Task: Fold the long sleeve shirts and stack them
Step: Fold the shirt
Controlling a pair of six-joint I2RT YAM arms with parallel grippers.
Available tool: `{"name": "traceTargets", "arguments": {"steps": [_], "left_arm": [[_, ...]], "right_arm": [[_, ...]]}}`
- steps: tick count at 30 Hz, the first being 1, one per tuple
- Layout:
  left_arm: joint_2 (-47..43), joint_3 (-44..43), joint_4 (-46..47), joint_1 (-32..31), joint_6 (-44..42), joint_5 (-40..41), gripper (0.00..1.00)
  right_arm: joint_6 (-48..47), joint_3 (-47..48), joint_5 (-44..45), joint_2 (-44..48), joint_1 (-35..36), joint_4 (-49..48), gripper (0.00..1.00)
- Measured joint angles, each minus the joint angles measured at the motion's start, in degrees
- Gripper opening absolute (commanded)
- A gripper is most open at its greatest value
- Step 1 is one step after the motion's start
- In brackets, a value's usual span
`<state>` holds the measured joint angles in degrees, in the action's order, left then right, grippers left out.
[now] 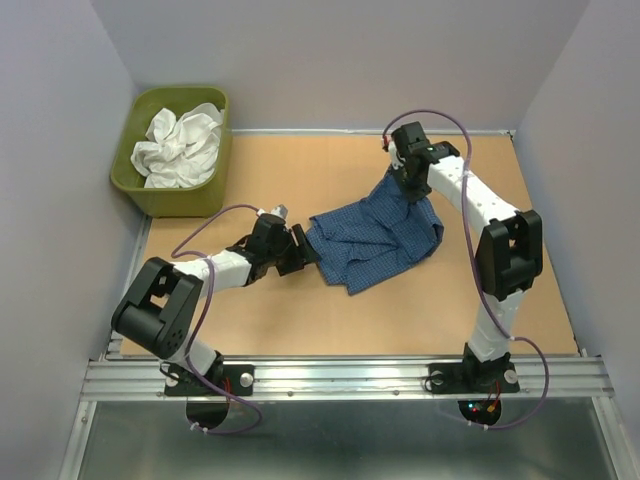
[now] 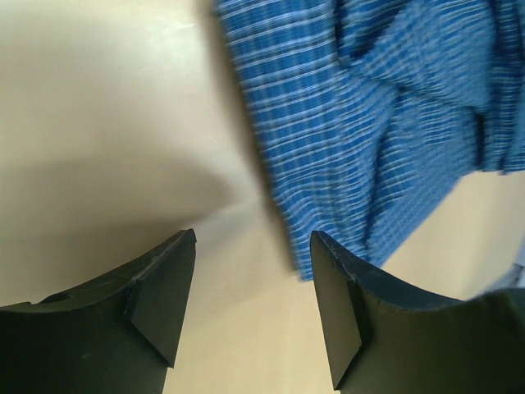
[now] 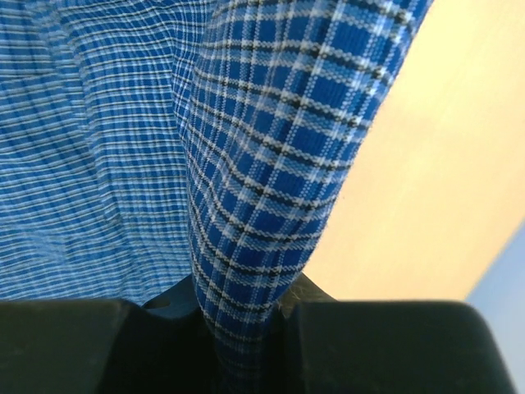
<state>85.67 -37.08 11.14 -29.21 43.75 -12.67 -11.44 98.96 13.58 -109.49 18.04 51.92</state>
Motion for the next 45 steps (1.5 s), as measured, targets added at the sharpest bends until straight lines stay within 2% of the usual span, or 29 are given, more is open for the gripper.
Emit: {"name": "traceTargets", "arguments": {"steps": [3,8,12,15,17,18,25,30,38,41,42,45], "left_arm": [[1.64,0.00,4.74,-1.05,2.01,-1.51,0.68],[5.33,-0.02,10.14,-1.92,4.70,-1.79,0.56],[7.45,-0.02,11.89,-2.45,6.56,-0.74,0.42],[8.28,-0.02,12.61,-3.43,7.65,-0.07,0.25],[8.66,-0.02,12.46,-4.17,7.82,0.39,0.22],[8.81,-0.02,12.39,-4.50,8.04,0.68,0.17],[8.90,-0.02,12.22,-4.98,8.63,1.36,0.12],[8.90,0.00,12.26,-4.98,9.40,1.75,0.12],[8.52,2.43,15.50,-5.20,11.91,1.73,0.11],[7.80,4.04,16.81,-5.18,13.20,1.53,0.11],[7.69,4.24,16.98,-5.20,13.44,1.55,0.11],[7.58,4.81,17.77,-5.20,14.01,1.55,0.11]], "right_arm": [[-0.68,0.00,4.76,-1.16,2.82,0.17,0.01],[-0.87,-0.02,11.30,-3.02,5.03,0.24,0.01],[-0.85,-0.02,16.02,-3.13,7.37,0.24,0.01],[-0.83,-0.02,18.73,-3.13,9.62,0.24,0.02],[-0.79,-0.02,21.16,-3.13,11.58,0.15,0.02],[-0.59,-0.04,22.51,-3.13,12.59,0.13,0.03],[1.01,-0.55,29.29,-3.65,20.28,-0.11,0.06],[2.27,-1.14,32.92,-6.58,26.01,-0.52,0.09],[5.73,-1.42,34.36,-12.52,33.59,-1.01,0.16],[7.48,-1.42,32.76,-13.18,34.56,-1.66,0.25],[8.22,-1.42,31.91,-13.22,34.56,-1.90,0.35],[9.62,-1.53,29.94,-13.22,34.56,-2.54,0.44]]}}
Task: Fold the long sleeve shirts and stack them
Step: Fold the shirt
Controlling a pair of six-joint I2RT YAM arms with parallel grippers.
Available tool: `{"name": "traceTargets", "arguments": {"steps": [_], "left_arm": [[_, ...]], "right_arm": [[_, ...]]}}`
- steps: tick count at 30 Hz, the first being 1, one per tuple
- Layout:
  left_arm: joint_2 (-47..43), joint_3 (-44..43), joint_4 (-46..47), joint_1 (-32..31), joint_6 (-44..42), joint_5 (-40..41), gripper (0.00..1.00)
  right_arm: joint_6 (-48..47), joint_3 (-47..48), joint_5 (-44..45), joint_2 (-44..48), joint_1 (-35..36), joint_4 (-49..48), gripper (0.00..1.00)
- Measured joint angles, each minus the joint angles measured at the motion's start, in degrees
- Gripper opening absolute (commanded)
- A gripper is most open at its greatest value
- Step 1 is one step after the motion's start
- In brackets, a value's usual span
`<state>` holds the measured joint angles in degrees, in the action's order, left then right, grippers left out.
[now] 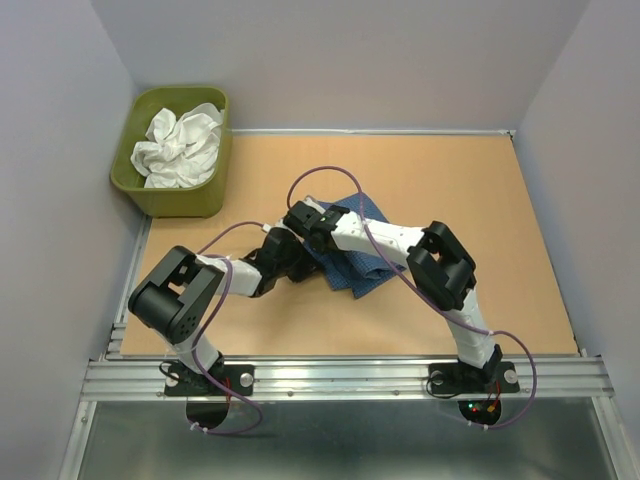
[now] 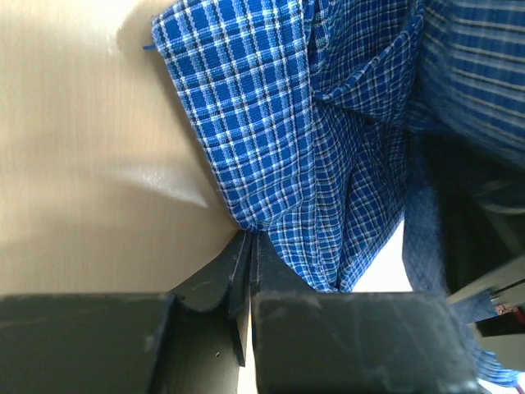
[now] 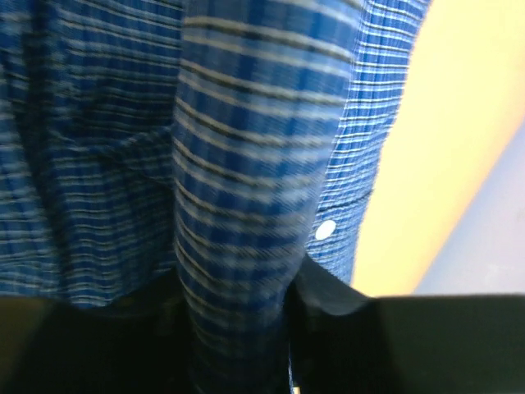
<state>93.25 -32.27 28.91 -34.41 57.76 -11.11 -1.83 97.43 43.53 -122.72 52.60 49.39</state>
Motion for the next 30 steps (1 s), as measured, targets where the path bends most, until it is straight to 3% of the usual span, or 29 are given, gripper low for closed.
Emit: {"name": "traceTargets", "arguments": {"steps": [9,15,22,26,30], "left_arm": [[-0.13,2.45,3.98,0.00,2.38,-0.02,0.11],[-0.17,3.26,5.25,0.00,3.30,-0.02,0.11],[-1.22,4.59,5.62,0.00,4.24,0.11,0.11],[-3.63,5.66,3.96,0.00,4.33,0.90,0.15],[-10.01,5.68,-2.05,0.02,4.04,3.72,0.26]], "right_arm": [[4.35,-2.78,-10.36,2.62,0.00,-4.55,0.47],[7.32,-4.28,-16.26,5.88,0.00,-7.23,0.62],[9.33,-5.03,-22.38,10.38,-0.02,-9.68,0.63],[10.34,-6.86,-25.46,15.54,-0.09,-10.93,0.63],[11.93,-9.73,-28.57,21.55,-1.55,-12.74,0.63]]}}
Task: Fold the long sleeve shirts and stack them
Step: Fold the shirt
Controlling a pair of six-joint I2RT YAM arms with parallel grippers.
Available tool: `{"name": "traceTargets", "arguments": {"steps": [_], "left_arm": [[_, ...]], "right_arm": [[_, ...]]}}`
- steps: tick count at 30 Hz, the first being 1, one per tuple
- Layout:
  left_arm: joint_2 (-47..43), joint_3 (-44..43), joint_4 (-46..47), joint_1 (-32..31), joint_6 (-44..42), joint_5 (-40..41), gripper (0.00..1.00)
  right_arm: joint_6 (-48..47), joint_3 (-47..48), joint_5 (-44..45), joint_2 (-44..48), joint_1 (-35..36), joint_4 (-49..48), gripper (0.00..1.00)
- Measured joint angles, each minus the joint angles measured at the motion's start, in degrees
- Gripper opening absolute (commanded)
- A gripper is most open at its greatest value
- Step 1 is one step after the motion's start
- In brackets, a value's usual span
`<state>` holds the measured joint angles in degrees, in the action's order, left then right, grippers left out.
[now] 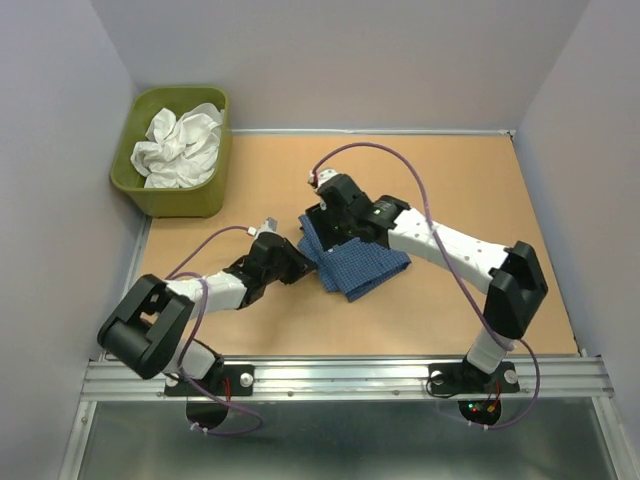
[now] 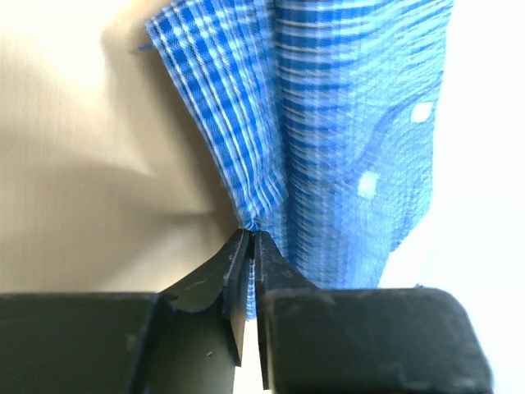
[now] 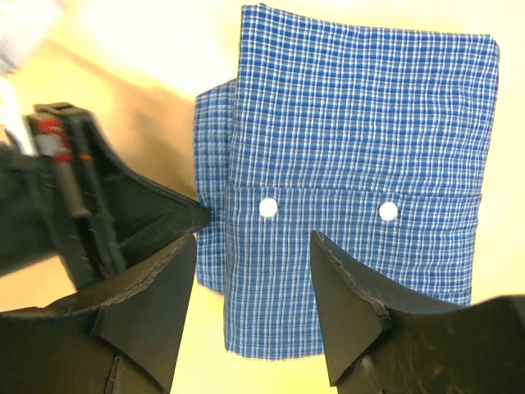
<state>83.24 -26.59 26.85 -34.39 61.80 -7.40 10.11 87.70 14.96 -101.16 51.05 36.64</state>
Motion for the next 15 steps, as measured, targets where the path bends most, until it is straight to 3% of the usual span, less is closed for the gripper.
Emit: {"name": "traceTargets", "arguments": {"steps": [3,6,8,11,15], "left_arm": [[-6.40,-0.61,-5.25,0.13,-1.11,2.43,0.34],[-12.44,-2.51,-11.85,0.37,-2.60,6.12,0.52],[-15.85,-5.07,-15.91,0.48,-4.48,8.70,0.55],[-17.59,-10.25,-19.19,0.74,-7.34,10.99,0.53],[-12.83,-18.73,-20.48,0.74,-11.41,11.56,0.38]], "right_arm": [[2.27,-4.94,-5.18,5.53,-3.76,-3.04,0.64],[5.03,-10.78,-11.15,10.12,-7.80,-7.48,0.64],[6.43,-14.60,-13.57,12.68,-10.10,-8.81,0.63],[8.46,-19.08,-19.08,14.05,-10.86,-12.63,0.63],[11.82,-24.76,-28.24,14.16,-11.04,-19.08,0.56]]}}
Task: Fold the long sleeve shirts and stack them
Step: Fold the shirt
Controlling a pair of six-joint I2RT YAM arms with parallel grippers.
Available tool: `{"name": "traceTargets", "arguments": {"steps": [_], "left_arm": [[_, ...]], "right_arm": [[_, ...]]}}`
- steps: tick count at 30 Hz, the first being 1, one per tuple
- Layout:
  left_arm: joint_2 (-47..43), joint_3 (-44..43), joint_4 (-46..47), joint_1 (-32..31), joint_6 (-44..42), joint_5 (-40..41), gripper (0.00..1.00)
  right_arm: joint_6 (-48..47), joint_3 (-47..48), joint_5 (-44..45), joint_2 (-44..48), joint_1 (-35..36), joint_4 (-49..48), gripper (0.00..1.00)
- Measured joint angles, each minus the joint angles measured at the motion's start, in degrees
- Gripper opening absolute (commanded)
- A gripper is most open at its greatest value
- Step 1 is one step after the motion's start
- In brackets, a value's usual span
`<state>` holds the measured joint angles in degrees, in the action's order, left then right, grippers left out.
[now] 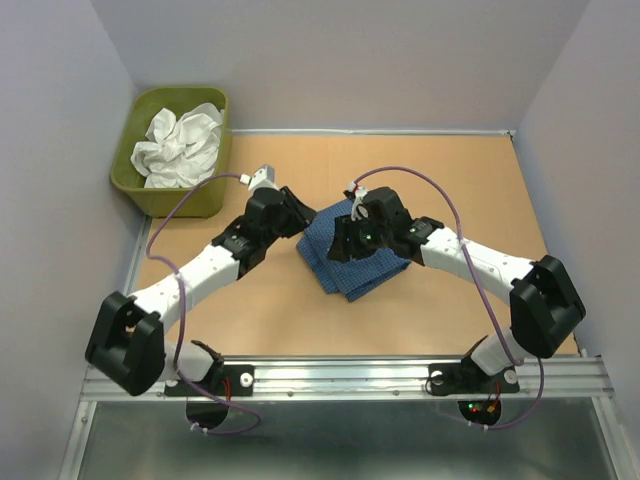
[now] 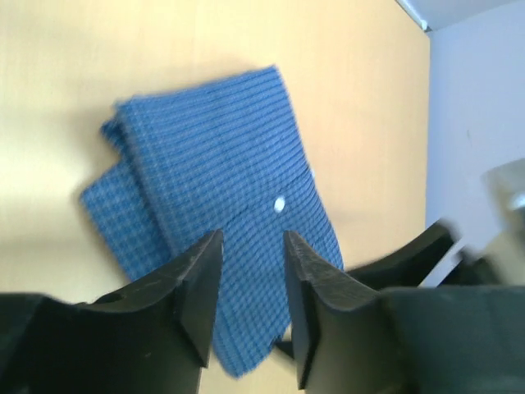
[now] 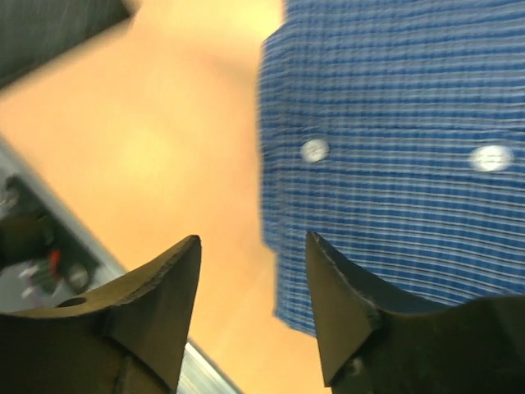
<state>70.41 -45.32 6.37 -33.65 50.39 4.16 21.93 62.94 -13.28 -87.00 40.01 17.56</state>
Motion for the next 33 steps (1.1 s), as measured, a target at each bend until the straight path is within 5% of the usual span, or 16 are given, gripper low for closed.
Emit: {"name": "traceTargets", "arguments": {"steps": [10,22,33], "left_arm": [[20.00,-10.71,5.18,0.83,-5.09,-1.64,0.19],[27.15,-0.79,13.22,1.14,-0.15,-5.44,0.12],[28.81,1.70,18.32,1.14,2.84,-5.60,0.11]], "right_arm": [[6.34,-8.13,-17.81,-3.15,-2.19,-15.37,0.37],[7.76,-21.68,-30.58,-12.37,-8.66,-22.82,0.19],[8.81,-23.67,-35.23,-9.94,-13.53,-25.29,0.25]]}}
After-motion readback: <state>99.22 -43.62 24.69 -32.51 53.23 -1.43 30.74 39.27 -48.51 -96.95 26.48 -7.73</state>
